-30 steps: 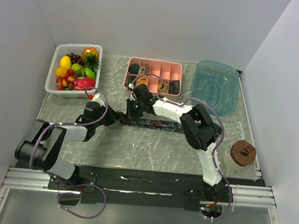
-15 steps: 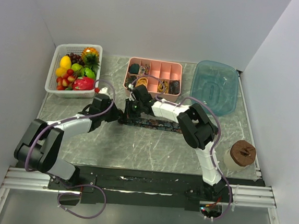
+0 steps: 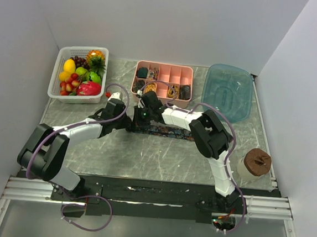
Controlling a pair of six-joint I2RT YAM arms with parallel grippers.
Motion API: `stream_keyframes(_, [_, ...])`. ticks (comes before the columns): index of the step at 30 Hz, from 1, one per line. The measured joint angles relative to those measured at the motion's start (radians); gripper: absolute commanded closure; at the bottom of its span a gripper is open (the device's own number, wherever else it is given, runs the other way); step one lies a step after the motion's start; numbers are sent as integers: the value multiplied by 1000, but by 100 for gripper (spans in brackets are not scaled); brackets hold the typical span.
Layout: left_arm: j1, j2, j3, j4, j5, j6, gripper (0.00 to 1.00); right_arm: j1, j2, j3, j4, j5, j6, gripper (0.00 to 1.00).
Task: Roll the ties
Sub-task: Roll the tie at the center of the board.
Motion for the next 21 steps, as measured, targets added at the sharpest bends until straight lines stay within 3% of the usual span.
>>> stream_keyframes(21, [-140, 140, 215, -222, -240, 11, 99, -37, -125, -86, -19, 41, -29, 100])
